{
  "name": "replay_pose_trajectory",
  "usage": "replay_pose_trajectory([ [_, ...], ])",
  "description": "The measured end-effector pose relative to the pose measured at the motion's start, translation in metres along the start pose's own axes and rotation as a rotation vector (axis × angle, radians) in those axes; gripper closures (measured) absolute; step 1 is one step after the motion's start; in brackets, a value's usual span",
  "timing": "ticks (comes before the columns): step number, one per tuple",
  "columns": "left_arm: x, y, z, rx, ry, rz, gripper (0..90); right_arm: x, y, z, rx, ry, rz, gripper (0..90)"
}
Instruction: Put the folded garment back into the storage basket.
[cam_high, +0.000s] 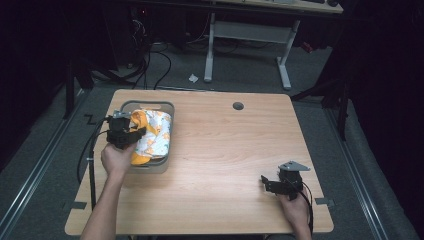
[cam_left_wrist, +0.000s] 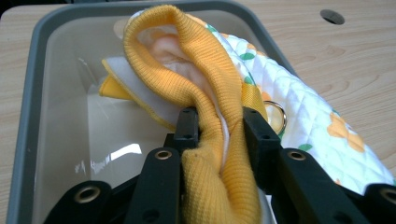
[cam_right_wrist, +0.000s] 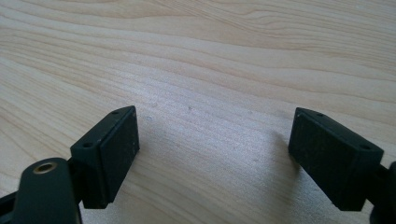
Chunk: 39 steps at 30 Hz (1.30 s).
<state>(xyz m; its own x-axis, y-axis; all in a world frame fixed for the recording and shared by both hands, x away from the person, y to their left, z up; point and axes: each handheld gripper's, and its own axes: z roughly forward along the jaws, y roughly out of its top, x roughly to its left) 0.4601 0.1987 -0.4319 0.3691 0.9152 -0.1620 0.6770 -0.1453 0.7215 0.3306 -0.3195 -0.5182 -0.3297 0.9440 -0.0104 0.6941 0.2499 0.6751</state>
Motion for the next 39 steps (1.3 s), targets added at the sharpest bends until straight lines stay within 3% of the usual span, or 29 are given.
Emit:
replay_pose_trajectory([
  [11,0.0,-0.004,0.015,0.071,0.095,0.038,68.9,0.0,0.0,0.0,0.0,0.0,0.0,16.3],
  [13,0.0,-0.003,0.019,0.107,0.114,0.037,67.1,0.0,0.0,0.0,0.0,0.0,0.0,16.3],
  [18,0.0,-0.001,0.021,0.145,0.137,0.034,61.1,0.0,0.0,0.0,0.0,0.0,0.001,16.3],
  [26,0.0,0.0,0.014,0.102,0.158,0.015,42.8,0.0,0.0,0.0,0.0,0.0,0.0,16.3],
  [31,-0.005,-0.001,0.008,0.074,0.136,0.024,37.9,0.0,0.0,0.0,0.0,0.0,0.0,16.3],
  [39,-0.019,-0.002,0.002,0.036,0.096,0.056,37.7,0.0,0.0,0.0,0.0,0.0,0.0,16.3],
])
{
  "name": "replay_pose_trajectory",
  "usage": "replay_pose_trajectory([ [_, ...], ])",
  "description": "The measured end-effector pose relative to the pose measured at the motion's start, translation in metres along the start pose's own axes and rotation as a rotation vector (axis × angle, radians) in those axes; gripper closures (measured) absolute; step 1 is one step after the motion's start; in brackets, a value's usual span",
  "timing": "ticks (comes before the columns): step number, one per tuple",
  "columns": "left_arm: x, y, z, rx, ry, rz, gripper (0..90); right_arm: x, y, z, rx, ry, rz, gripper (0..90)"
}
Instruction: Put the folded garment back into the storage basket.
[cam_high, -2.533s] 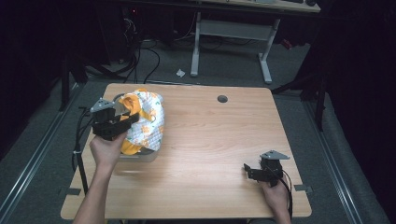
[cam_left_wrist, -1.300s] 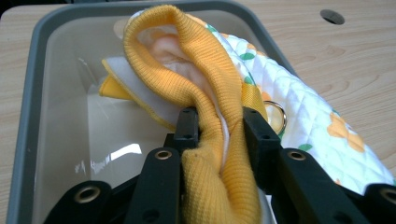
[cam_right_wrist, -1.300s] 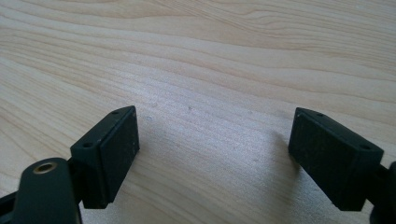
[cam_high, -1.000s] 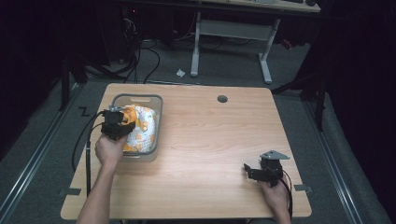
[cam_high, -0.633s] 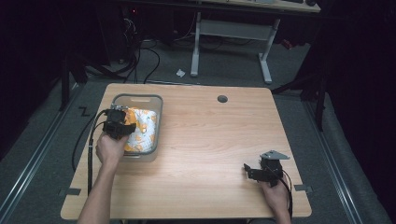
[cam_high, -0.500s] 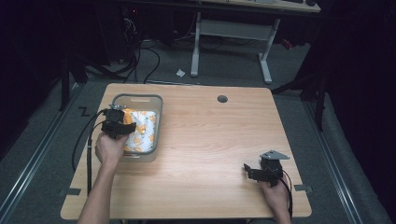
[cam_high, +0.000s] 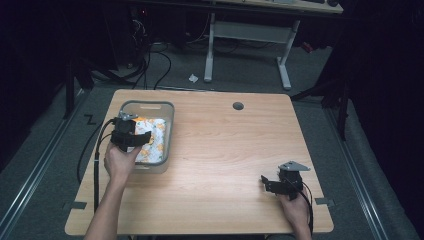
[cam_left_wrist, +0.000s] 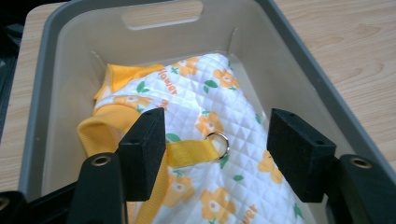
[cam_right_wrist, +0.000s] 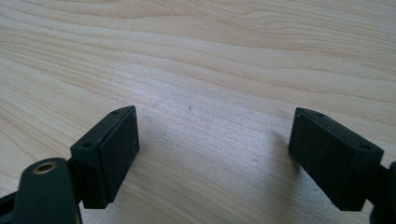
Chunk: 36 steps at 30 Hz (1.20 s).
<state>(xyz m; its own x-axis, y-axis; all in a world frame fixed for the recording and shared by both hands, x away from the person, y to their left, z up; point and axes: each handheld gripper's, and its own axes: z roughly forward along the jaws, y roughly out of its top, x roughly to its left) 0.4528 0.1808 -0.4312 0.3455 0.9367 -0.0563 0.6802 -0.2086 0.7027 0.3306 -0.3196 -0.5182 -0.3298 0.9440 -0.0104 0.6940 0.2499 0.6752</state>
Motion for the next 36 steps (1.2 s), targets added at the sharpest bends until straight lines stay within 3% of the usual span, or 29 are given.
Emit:
replay_pose_trajectory([
  [36,-0.048,-0.009,-0.023,-0.107,-0.119,0.082,37.6,0.0,0.0,0.0,0.0,0.0,0.0,16.3],
])
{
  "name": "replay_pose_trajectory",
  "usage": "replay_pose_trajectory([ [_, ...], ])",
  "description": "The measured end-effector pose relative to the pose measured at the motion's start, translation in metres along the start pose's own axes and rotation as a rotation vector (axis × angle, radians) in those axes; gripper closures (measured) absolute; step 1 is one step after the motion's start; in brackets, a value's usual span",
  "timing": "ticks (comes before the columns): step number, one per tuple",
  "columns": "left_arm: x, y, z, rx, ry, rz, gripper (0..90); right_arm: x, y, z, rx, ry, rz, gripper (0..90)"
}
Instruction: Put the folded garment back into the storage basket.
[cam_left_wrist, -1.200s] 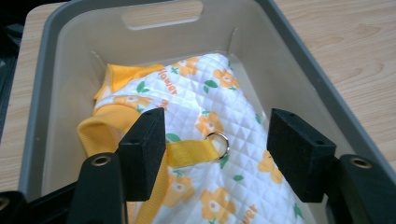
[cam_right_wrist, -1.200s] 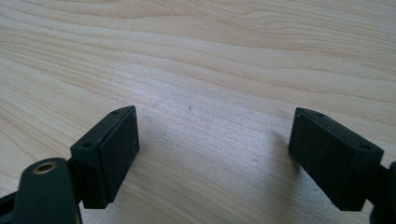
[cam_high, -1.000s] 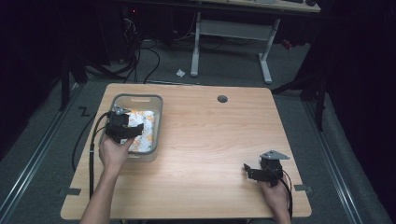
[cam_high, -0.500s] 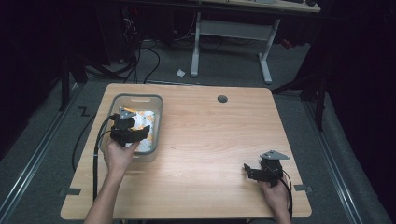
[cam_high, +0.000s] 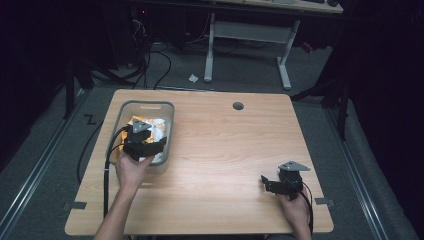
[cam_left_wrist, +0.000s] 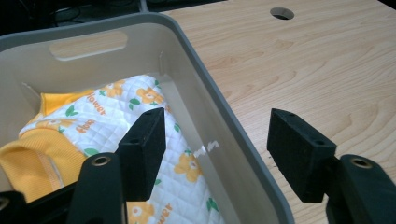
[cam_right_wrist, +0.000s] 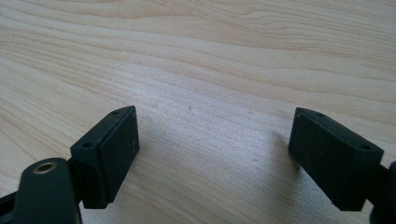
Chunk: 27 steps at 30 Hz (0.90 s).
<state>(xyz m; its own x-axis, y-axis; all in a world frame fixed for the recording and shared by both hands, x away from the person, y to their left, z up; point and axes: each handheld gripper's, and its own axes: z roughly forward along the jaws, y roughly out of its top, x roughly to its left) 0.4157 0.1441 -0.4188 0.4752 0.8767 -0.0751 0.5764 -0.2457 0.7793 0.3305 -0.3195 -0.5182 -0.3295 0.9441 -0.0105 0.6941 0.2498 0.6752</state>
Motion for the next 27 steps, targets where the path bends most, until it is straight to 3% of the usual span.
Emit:
replay_pose_trajectory([
  [27,-0.02,-0.002,0.002,-0.007,-0.049,0.037,37.4,0.0,0.0,0.0,0.0,0.0,0.0,16.3],
])
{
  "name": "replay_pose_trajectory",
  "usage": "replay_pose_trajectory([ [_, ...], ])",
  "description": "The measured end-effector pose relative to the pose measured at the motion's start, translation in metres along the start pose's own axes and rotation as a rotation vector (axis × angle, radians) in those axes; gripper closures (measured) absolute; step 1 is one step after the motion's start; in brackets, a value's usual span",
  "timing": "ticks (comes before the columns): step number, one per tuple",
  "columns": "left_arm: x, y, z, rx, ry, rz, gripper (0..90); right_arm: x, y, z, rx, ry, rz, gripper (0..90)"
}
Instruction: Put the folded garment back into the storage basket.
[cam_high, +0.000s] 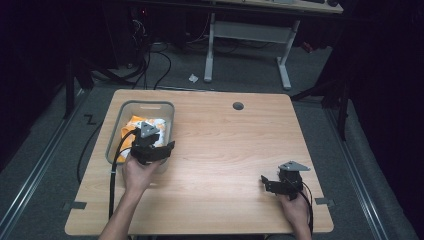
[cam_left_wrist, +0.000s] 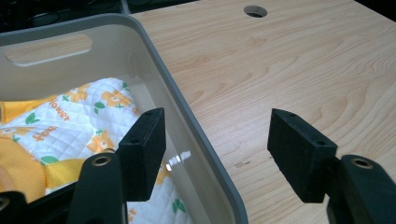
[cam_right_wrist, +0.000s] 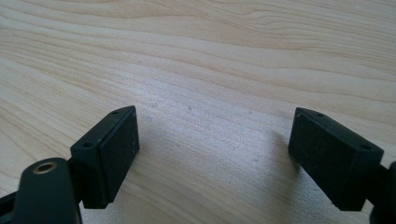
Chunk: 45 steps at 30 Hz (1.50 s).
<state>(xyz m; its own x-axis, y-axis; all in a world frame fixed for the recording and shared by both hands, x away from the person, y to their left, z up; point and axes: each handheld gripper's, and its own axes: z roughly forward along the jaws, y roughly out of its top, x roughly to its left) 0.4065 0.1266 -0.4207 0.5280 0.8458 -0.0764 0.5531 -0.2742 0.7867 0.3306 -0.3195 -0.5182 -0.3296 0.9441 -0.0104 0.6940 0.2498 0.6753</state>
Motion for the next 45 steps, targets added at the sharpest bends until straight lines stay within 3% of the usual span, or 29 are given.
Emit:
replay_pose_trajectory([
  [13,-0.017,-0.001,0.002,0.012,-0.041,0.026,37.3,0.0,0.0,0.0,0.0,0.0,0.0,16.3],
  [45,-0.04,-0.01,0.012,0.02,-0.11,0.033,37.1,0.0,0.0,0.0,0.0,0.0,0.0,16.3],
])
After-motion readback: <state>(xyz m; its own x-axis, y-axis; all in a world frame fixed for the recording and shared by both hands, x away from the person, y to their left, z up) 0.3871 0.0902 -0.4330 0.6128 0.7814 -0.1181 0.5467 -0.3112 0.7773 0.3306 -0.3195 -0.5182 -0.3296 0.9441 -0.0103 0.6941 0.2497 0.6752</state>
